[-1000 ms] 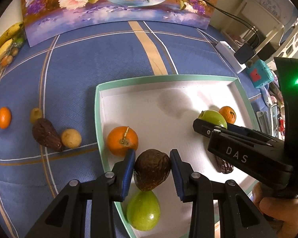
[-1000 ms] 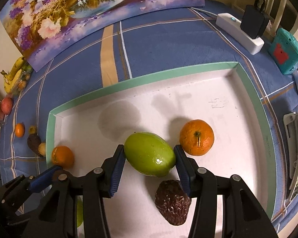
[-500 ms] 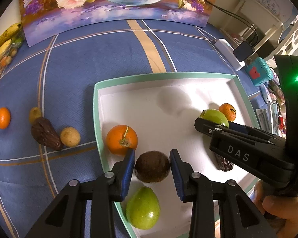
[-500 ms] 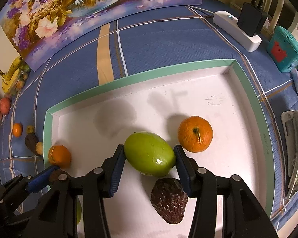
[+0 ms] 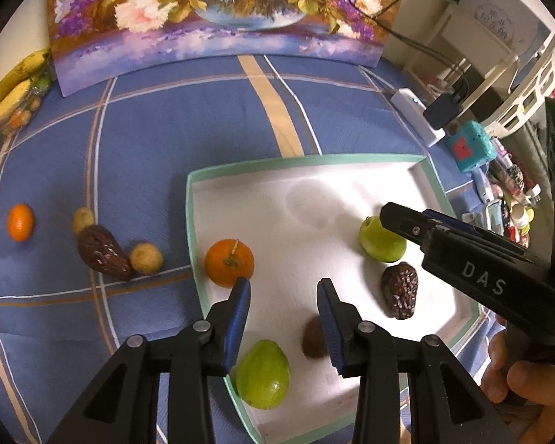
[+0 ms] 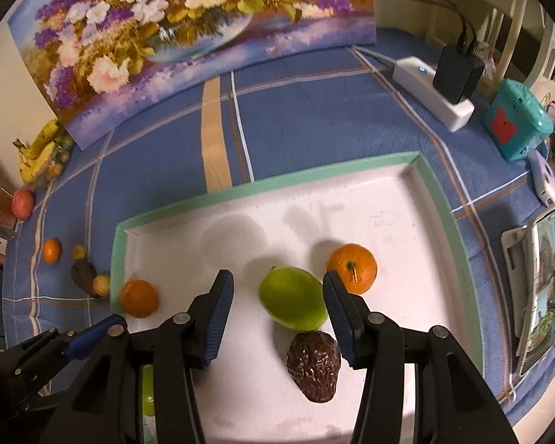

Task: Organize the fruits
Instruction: 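Open the right tool to drop the mango while the left tool releases the date, then lift both open tools away from the tray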

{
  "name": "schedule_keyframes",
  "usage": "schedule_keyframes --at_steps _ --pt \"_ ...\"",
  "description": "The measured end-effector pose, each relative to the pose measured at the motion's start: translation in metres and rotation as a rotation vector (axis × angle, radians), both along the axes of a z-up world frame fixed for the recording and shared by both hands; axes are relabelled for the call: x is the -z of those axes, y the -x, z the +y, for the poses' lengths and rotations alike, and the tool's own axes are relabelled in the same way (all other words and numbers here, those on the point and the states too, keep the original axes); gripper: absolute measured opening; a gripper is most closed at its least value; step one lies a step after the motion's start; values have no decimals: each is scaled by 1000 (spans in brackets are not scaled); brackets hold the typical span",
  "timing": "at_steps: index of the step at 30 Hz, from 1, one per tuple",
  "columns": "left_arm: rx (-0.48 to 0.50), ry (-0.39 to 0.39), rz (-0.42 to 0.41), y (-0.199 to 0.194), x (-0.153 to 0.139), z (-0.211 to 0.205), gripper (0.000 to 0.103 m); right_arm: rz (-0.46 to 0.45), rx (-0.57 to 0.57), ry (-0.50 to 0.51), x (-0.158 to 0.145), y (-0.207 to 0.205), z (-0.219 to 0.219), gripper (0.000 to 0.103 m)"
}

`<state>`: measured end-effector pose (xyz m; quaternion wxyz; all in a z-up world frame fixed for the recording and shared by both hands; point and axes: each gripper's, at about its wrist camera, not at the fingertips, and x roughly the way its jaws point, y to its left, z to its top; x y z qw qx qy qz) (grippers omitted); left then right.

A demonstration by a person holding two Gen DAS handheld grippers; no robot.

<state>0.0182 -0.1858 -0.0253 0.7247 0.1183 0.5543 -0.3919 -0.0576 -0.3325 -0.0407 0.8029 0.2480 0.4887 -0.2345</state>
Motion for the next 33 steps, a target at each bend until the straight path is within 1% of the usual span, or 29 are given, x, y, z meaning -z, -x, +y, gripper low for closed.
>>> schedule_keyframes --at_steps 5,9,14,20,27,33 --pt "-43 10 -19 -6 -12 12 41 -32 -6 25 -18 3 4 52" --pt "-108 17 -22 -18 -18 28 41 -48 -10 34 -27 7 7 52" --pt "-189 -13 -63 -32 -23 52 41 -64 -17 45 -35 10 12 51" --pt "-261 -27 -89 -43 -26 77 41 -79 -31 59 -44 12 21 51" --pt "-317 -21 -103 -47 -30 99 41 -84 -51 70 -50 13 29 51" --pt "-340 -28 -101 -49 -28 109 41 -86 -62 72 -51 14 33 51"
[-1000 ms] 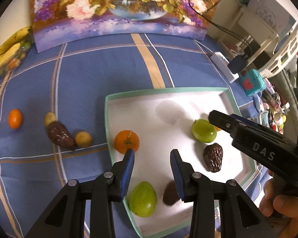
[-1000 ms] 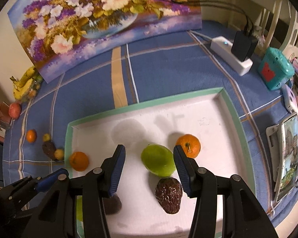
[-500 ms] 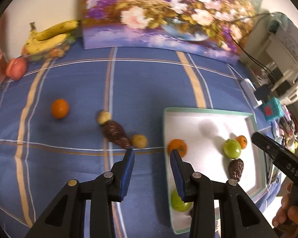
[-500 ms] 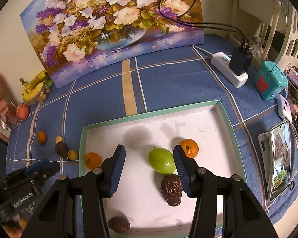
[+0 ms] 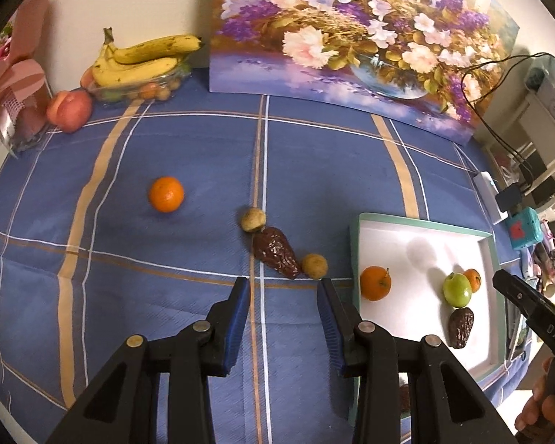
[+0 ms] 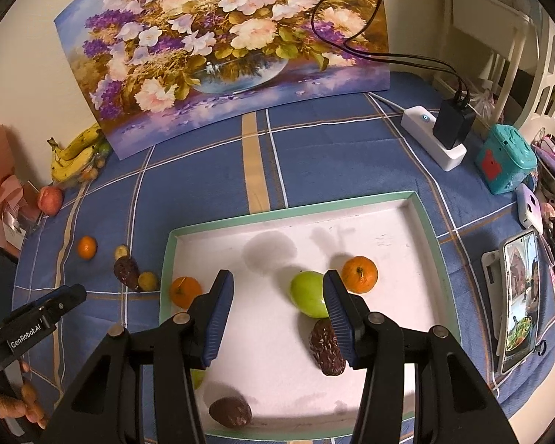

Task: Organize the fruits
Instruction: 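Lift both open tools away from the tray, then move the left tool toward the loose orange while the right tool approaches small round fruits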

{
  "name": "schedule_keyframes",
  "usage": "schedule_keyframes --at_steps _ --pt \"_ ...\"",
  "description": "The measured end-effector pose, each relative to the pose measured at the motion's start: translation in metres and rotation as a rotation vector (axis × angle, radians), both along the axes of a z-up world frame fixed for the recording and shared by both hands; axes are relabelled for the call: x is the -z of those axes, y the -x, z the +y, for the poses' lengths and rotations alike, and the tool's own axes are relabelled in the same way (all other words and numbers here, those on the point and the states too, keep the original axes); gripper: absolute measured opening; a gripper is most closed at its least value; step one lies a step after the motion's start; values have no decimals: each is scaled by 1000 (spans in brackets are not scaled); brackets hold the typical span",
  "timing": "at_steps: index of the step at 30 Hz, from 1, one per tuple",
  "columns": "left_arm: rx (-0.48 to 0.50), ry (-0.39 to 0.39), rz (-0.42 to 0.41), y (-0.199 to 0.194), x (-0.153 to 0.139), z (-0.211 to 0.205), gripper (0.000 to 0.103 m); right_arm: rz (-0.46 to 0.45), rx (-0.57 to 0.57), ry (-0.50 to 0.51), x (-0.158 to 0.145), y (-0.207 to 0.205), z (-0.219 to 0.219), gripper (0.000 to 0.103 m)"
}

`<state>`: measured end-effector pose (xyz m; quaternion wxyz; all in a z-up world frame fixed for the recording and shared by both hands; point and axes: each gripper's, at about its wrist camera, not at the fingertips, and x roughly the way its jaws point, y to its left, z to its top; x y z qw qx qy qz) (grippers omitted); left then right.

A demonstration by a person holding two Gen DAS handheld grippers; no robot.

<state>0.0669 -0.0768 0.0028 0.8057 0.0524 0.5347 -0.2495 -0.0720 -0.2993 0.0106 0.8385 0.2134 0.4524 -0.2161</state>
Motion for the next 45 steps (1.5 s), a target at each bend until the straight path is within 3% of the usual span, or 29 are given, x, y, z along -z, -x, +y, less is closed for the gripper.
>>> schedule_keyframes --at_steps 6,11,16,23,26,34,36,45 --pt "-10 -18 2 -2 5 4 51 12 -8 -6 4 -1 2 51" --pt "-21 -51 9 -4 12 4 73 31 -14 -11 10 -3 3 51" --pt "-38 -80 18 -6 22 7 92 65 -16 -13 20 -6 4 67" --pt "-63 -98 43 -10 36 12 101 102 -29 -15 33 -10 6 71" --pt "-69 -103 49 -11 41 13 101 128 -31 -28 43 -13 6 82" --pt "-100 -108 45 -14 49 19 103 166 -28 -54 62 -17 5 84" --pt "-109 -109 44 -15 50 21 103 166 -25 -58 64 -17 4 95" --pt "-139 -102 27 -21 48 27 103 117 -25 -33 65 -18 5 95"
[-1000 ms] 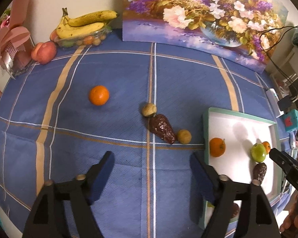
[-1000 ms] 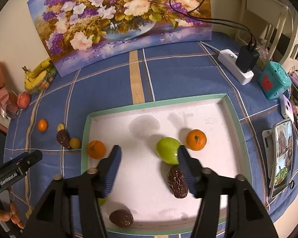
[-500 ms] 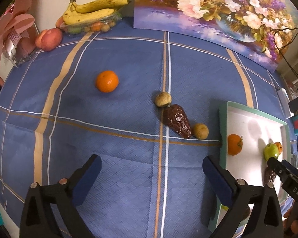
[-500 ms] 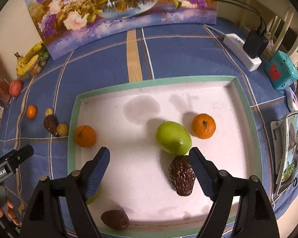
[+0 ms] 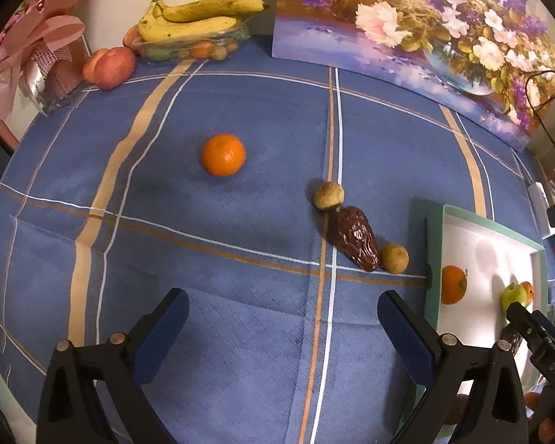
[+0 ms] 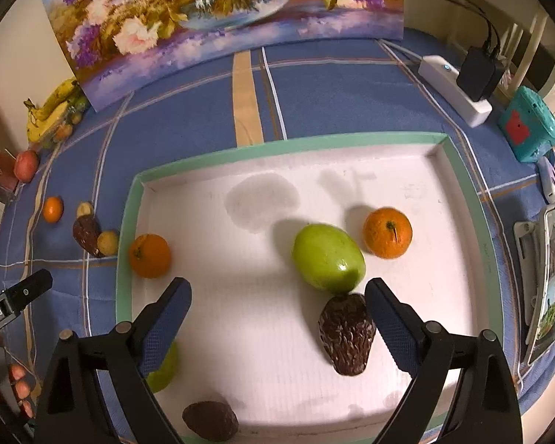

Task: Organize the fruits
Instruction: 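Move the left tool toward the loose orange while the right tool approaches small round fruits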

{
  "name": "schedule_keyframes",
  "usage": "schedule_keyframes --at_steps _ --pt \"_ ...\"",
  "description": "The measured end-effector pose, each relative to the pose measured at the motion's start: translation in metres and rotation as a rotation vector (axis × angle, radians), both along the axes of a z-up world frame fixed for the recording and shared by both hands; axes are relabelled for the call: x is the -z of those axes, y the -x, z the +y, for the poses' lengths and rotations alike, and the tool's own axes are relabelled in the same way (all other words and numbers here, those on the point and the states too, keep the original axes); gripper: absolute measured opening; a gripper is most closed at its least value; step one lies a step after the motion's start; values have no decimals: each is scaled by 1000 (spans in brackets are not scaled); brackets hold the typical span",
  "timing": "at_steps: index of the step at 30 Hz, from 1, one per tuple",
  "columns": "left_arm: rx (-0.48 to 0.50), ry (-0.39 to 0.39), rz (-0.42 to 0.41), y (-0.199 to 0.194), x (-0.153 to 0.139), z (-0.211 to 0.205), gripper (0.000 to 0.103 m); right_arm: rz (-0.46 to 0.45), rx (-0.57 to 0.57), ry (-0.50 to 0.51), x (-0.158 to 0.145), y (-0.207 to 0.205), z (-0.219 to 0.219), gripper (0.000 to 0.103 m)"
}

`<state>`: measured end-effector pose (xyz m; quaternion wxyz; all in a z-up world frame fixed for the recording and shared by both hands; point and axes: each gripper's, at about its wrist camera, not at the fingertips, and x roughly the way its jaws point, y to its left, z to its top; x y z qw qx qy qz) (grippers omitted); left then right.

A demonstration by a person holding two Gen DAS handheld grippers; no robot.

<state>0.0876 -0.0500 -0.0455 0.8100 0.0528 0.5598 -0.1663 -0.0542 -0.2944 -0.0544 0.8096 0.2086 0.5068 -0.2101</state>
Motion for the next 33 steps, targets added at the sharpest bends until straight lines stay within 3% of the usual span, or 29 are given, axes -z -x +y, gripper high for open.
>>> schedule_keyframes --at_steps 12,24,33 --pt "8 19 -51 -23 -10 2 103 -147 -57 55 -18 -10 13 95" --pt "-63 98 -114 -59 -32 41 103 -204 -114 19 -34 -46 38 95" --pt "-114 143 -178 -83 -56 79 103 -271 -208 71 -58 -70 75 95"
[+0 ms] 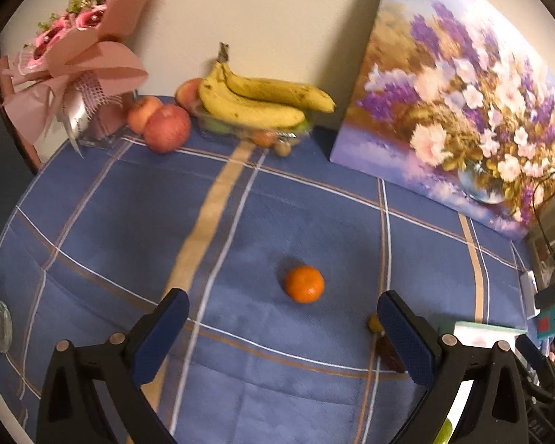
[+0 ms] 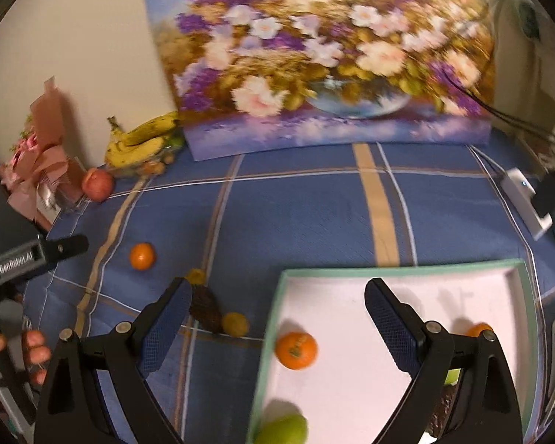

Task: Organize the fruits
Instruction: 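Move the left tool toward the loose orange while the right tool approaches small round fruits, then grasp the orange with the left tool while the right tool grasps a small tan fruit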

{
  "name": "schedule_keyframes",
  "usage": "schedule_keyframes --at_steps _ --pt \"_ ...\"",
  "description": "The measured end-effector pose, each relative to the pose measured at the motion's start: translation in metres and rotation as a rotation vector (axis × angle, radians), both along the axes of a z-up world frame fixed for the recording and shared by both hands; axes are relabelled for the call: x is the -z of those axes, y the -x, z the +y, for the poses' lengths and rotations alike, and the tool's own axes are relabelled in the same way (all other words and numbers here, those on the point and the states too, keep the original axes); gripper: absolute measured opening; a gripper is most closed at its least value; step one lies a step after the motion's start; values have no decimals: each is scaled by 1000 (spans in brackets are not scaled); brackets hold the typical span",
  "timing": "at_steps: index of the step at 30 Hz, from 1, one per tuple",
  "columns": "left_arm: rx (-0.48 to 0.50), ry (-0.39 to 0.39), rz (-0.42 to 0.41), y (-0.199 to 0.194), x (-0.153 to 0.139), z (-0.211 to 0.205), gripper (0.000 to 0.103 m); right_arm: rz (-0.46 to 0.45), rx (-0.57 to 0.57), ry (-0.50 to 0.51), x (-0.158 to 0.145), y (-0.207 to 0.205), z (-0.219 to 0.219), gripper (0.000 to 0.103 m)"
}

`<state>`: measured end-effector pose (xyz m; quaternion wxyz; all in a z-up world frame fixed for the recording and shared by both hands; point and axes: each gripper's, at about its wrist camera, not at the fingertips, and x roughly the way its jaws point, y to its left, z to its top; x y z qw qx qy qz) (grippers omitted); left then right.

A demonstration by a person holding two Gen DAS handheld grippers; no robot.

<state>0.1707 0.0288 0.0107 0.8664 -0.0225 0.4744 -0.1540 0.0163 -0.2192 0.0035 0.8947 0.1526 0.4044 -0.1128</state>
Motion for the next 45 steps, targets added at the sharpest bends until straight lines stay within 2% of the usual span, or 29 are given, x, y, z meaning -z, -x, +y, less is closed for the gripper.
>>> schedule_keyframes --at_steps 7,9,12,18,25,27,32,36,39,42,44,45 --pt "37 15 -7 -10 -9 6 103 13 -53 14 -3 -20 21 92" --pt "40 6 -15 -13 -10 4 103 15 -73 20 -3 -26 27 79" --pt "17 11 10 -20 -6 6 103 21 -95 35 -2 -33 34 77" --pt "21 -29 18 -32 7 -2 103 37 -134 35 6 -48 46 62" --pt "27 -21 81 -48 36 -6 102 65 -171 26 22 -72 56 60" --pt "27 -23 99 -51 45 -8 102 77 -179 22 28 -77 57 54" --pt "49 10 146 -56 64 -16 101 113 -199 17 48 -89 61 53" --pt "64 18 171 -56 75 -24 93 142 -227 22 61 -98 68 52" --pt "74 24 186 -56 82 -29 92 154 -245 32 68 -102 73 50" --pt "88 27 199 -56 87 -34 78 157 -256 35 73 -104 76 49" --pt "85 27 209 -56 90 -36 77 160 -258 38 77 -105 78 47" --pt "88 32 214 -57 91 -36 74 160 -261 40 78 -106 79 45"
